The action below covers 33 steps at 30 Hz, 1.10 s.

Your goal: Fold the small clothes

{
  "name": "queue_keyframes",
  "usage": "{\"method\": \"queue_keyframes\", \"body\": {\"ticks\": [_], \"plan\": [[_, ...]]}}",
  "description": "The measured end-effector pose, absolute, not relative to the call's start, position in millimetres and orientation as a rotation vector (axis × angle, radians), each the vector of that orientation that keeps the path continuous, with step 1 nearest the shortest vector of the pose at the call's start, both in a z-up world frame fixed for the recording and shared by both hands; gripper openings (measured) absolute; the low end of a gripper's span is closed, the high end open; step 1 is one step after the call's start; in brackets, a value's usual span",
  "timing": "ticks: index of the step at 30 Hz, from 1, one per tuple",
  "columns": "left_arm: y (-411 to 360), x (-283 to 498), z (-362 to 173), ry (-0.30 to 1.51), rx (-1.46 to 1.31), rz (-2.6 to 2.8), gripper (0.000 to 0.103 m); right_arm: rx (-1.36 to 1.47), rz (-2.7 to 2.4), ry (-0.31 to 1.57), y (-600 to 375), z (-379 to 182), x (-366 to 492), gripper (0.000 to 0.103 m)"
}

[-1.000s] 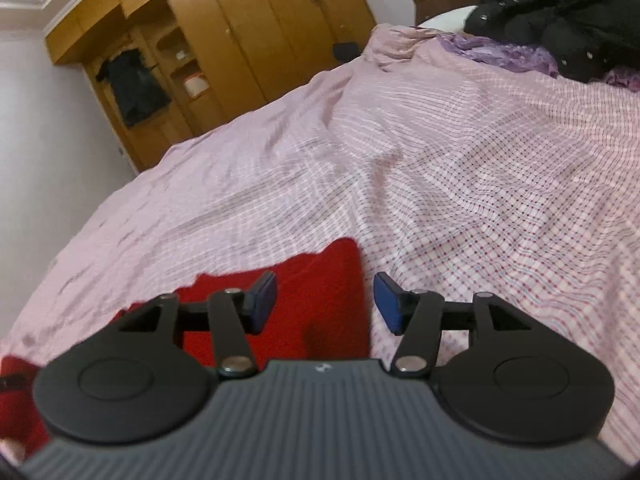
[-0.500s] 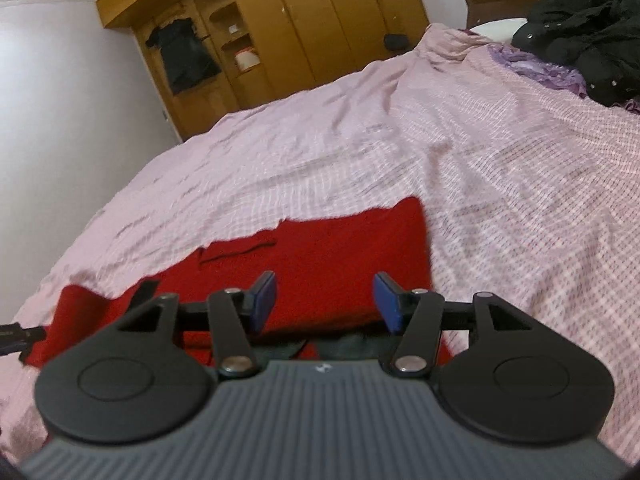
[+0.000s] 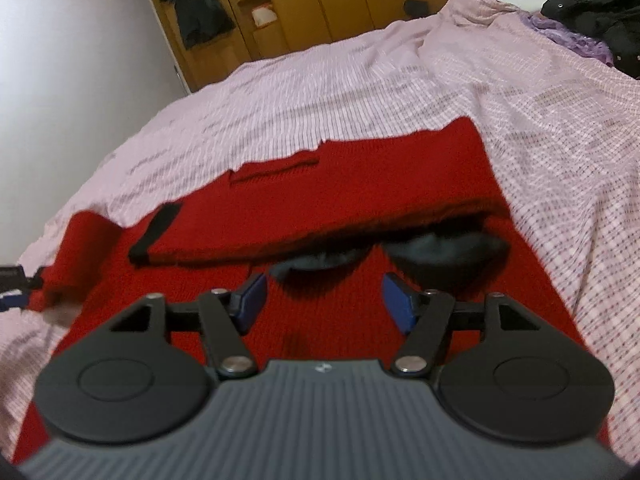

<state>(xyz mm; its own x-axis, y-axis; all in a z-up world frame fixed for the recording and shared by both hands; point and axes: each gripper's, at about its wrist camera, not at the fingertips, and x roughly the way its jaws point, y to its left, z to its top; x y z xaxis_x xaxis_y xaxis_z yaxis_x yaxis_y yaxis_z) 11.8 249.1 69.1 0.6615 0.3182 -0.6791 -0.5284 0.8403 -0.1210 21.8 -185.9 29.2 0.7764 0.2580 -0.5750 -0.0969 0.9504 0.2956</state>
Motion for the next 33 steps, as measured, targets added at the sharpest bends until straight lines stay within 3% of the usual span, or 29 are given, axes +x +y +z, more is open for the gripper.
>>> {"method": "queue_keyframes", "body": {"ticks": [3,9,22,33], "plan": [[275,13,58,0.684,-0.455,0.507,0.072,0.233,0.176,0.667,-182,26,21,0.066],[318,7,29,0.643,-0.708,0.550,0.073,0.187,0.161,0.680,-174,25,20,0.065],[322,25,25,0.560,-0.671,0.527,0.077,0.167,0.151,0.695,-170,18,22,0.066],[327,29,17,0.595,-0.717,0.499,0.077,0.192,0.156,0.683,-174,17,19,0.066]]}}
